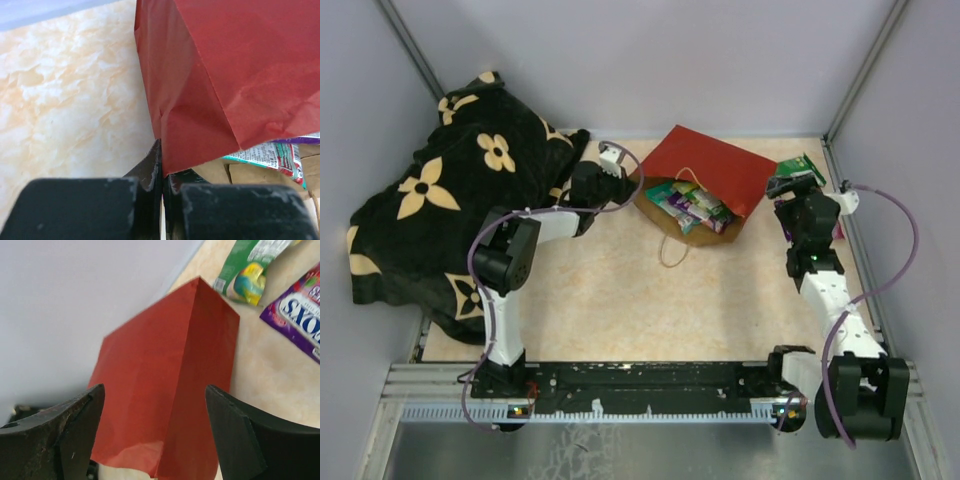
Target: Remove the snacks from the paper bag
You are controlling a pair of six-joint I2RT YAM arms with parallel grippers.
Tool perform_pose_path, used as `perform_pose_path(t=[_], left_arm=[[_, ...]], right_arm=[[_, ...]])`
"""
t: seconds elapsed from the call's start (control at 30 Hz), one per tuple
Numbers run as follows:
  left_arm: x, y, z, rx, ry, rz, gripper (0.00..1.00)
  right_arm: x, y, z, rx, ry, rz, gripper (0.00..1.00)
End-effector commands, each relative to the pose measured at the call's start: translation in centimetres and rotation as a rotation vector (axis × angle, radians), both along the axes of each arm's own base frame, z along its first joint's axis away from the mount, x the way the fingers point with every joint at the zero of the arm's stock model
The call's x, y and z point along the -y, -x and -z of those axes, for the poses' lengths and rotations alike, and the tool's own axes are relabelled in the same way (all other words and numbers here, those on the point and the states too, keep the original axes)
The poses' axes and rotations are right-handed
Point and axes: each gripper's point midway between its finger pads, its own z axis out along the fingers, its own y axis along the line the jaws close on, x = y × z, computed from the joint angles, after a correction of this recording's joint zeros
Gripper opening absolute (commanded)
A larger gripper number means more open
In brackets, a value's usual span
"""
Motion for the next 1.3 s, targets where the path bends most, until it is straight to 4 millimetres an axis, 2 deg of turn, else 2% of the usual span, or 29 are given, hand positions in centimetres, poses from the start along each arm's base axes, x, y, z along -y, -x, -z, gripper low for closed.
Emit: perform_pose_path(t=[0.0,0.03,0.2,0.33,0.43,0.53,0.73,0.9,1.03,1.13,1.27], left_arm=[[-3.4,-0.2,-2.0,0.049,0.019,-0.14,0.0],[-4.1,0.0,-2.4,0.053,0.027,-0.169,0.0],[-5.7,1.2,-2.3,0.026,0.038,-0.243,0.0],[-6.8,2.0,-1.8,-0.013,0.029,-0.297,0.0],[-8.0,2.8,-1.3,-0.029,0.019,-0.347,0.0],[-9.2,3.8,-0.8,-0.042,0.009,-0.388,0.0],[-10.0,5.1,-0.5,-0.061,0.006,-0.41,0.0],[-10.8,6.1,-0.3,-0.077,-0.001,-0.432,0.0],[-11.5,6.9,0.1,-0.094,-0.009,-0.452,0.0],[-11.9,7.8,0.7,-0.132,-0.002,-0.472,0.0],[-13.3,9.8,1.9,-0.208,0.044,-0.584,0.0]], right_arm=[[-3.1,1.0,0.8,-0.058,0.105,-0.106,0.82],[-4.4,1.4,1.2,-0.072,0.146,-0.147,0.82],[-7.8,4.8,3.6,-0.103,0.386,-0.204,0.84],[-8.3,8.1,5.8,-0.075,0.47,-0.214,0.84],[-8.9,10.0,6.0,-0.011,0.508,-0.253,0.82],[-10.0,10.7,6.3,0.017,0.588,-0.321,0.8],[-11.0,9.1,7.7,-0.108,0.754,-0.385,0.76],[-13.1,6.7,7.0,-0.109,0.785,-0.432,0.7],[-14.9,5.9,6.6,-0.084,0.78,-0.453,0.64],[-15.0,5.3,6.9,-0.102,0.79,-0.43,0.61],[-14.5,4.5,7.5,-0.111,0.809,-0.379,0.55]])
